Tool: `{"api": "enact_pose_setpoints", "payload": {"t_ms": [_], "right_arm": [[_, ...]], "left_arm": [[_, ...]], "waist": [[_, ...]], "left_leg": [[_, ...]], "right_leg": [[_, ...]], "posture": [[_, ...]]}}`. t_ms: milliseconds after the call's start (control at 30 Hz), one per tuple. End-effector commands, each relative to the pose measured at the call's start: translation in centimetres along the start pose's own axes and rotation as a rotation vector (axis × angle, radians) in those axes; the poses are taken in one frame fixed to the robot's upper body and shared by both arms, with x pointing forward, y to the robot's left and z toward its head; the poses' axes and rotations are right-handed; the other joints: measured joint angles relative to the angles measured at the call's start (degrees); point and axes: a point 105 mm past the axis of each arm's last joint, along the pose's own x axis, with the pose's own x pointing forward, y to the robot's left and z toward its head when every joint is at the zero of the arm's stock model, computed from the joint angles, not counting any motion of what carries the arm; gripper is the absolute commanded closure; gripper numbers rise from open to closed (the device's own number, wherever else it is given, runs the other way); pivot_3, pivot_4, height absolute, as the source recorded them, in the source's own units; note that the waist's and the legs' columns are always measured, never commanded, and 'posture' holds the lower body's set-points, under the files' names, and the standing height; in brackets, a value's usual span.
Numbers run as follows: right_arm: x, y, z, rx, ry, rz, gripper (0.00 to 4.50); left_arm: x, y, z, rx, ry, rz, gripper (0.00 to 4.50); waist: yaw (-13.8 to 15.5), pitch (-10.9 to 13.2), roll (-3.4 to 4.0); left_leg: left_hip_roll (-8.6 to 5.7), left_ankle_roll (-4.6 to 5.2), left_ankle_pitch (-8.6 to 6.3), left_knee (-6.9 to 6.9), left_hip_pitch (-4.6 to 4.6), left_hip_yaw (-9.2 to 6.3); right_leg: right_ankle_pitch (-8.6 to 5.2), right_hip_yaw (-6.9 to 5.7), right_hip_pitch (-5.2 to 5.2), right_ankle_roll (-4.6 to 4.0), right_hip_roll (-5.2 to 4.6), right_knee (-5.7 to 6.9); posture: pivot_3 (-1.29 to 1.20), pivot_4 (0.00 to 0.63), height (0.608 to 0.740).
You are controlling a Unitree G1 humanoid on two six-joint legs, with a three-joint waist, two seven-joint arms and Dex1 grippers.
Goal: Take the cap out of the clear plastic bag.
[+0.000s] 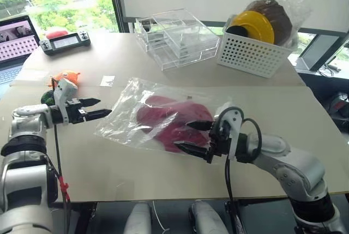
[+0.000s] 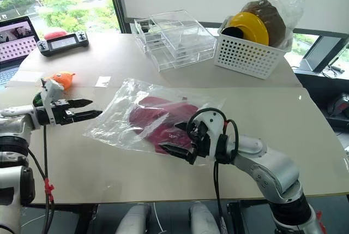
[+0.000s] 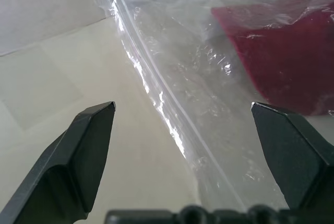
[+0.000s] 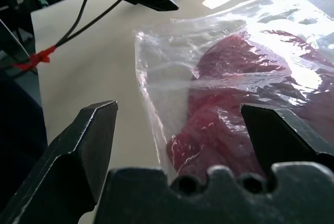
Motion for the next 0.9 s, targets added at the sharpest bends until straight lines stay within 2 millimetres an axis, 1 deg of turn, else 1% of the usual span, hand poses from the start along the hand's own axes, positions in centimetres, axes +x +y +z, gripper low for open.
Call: {"api": "enact_pose_setpoints", "payload": {"t_ms": [33,100,133,200,267,300,367,433,467,533,567,600,667,767,900], "right_arm": [[2.3,0.5,1.2,-0.146,-0.032,0.009,0.00],[4.0,0.5,1.4,-0.150,-0.051,0.008,0.00],[4.9,0.3,1.3,-0.131,-0.055,0.001,0.00],[6.2,0.0,0.5,-0.116,-0.037,-0.015,0.00],[6.8,-0.1,-0.1,-0.126,-0.026,-0.019,0.00],[7.0,-0.5,-0.1,-0.117,-0.033,-0.037,0.00],[7.0,-2.1,-0.9,-0.133,-0.013,-0.118,0.00],[6.6,-2.8,-1.2,-0.127,-0.014,-0.160,0.00],[6.5,-2.8,-1.2,-0.124,-0.019,-0.163,0.00],[6.3,-2.8,-1.4,-0.125,-0.020,-0.166,0.00],[6.2,-2.6,-1.7,-0.130,-0.013,-0.161,0.00],[6.3,-2.3,-1.9,-0.144,-0.006,-0.143,0.00],[6.6,-1.6,-2.1,-0.161,-0.006,-0.106,0.00],[7.2,-0.8,-2.0,-0.192,-0.015,-0.049,0.00],[8.2,-0.3,-1.2,-0.197,-0.049,-0.003,0.00]], "left_arm": [[-0.3,-0.6,3.2,0.036,-0.086,-0.053,0.01],[-0.9,-2.0,3.7,0.042,-0.084,-0.167,0.01],[-1.4,-2.4,3.7,0.049,-0.071,-0.196,0.01],[-2.6,-2.5,3.6,0.058,-0.057,-0.206,0.01],[-3.3,-2.6,3.3,0.071,-0.050,-0.201,0.01],[-3.4,-2.7,2.9,0.081,-0.026,-0.191,0.01],[-2.8,-5.5,2.5,0.147,-0.043,-0.230,0.01],[-2.1,-8.8,3.3,0.170,-0.148,-0.225,0.01],[-2.0,-10.0,3.8,0.169,-0.209,-0.188,0.01],[-2.1,-10.7,4.6,0.132,-0.305,-0.051,0.01],[-2.4,-10.8,4.5,0.127,-0.328,0.029,0.01],[-3.0,-10.8,4.2,0.185,-0.343,0.137,0.01],[-4.6,-11.2,3.3,0.245,-0.351,0.261,0.01],[-6.1,-11.7,1.7,0.280,-0.319,0.318,0.01],[-7.0,-12.0,0.8,0.304,-0.288,0.327,0.01]], "waist": [[-0.42,0.00,0.00],[-0.98,0.00,0.00],[-1.22,0.00,0.00],[-1.75,0.00,0.00],[-1.86,0.00,0.00],[-1.72,0.00,0.01],[-1.63,0.01,0.03],[-1.12,0.01,0.03],[-0.77,0.01,0.03],[0.05,-0.01,-0.03],[0.14,-0.02,-0.04],[0.03,-0.02,-0.05],[-0.51,-0.03,-0.05],[-1.27,-0.03,-0.04],[-1.10,-0.03,-0.05]], "left_leg": [[0.00,0.00,0.00,0.00,0.02,0.00],[0.01,0.00,0.00,-0.02,0.05,0.00],[0.02,0.00,0.00,-0.01,0.05,0.00],[0.03,0.00,0.00,-0.02,0.04,0.00],[0.03,0.00,0.00,-0.04,0.05,0.02],[0.03,0.00,0.00,-0.05,0.06,0.03],[0.03,0.00,0.00,-0.07,0.05,0.02],[0.04,0.00,-0.01,-0.07,0.04,0.05],[0.04,0.00,-0.01,-0.06,0.02,0.02],[0.05,-0.01,-0.01,0.02,-0.02,0.00],[0.06,-0.01,-0.01,0.06,-0.05,-0.09],[0.07,-0.01,-0.01,0.09,-0.03,-0.10],[0.05,-0.01,-0.01,0.07,0.22,-0.03],[0.05,-0.01,-0.01,-0.24,0.73,0.27],[0.06,-0.01,-0.01,-0.25,0.80,0.27]], "right_leg": [[0.00,0.01,-0.01,0.00,0.01,0.02],[-0.01,0.02,-0.01,0.01,0.03,0.06],[-0.01,0.02,-0.02,0.00,0.05,0.08],[0.01,0.03,-0.02,-0.06,0.05,0.09],[0.01,0.06,-0.03,-0.07,0.04,0.08],[0.01,0.06,-0.04,-0.07,0.04,0.08],[0.00,0.05,-0.07,-0.10,0.03,0.08],[0.00,0.08,-0.06,-0.10,-0.04,0.09],[0.00,0.06,-0.02,-0.10,-0.08,0.07],[0.00,0.02,-0.01,-0.09,-0.09,0.07],[0.00,-0.02,-0.01,-0.10,-0.05,0.07],[0.00,-0.02,0.00,-0.10,-0.03,0.11],[0.00,0.11,0.14,-0.10,-0.01,0.15],[-0.01,0.37,0.32,-0.12,-0.01,0.13],[-0.08,0.35,0.37,-0.09,0.03,0.12]], "posture": [[0.00,0.150,0.735],[0.00,0.150,0.735],[0.00,0.150,0.735],[0.00,0.150,0.735],[0.00,0.150,0.735],[0.00,0.150,0.735],[0.00,0.150,0.735],[0.00,0.150,0.735],[0.00,0.150,0.735],[0.00,0.150,0.735],[0.00,0.150,0.735],[0.00,0.150,0.735],[0.00,0.150,0.735],[0.00,0.150,0.735],[0.00,0.150,0.735]]}}
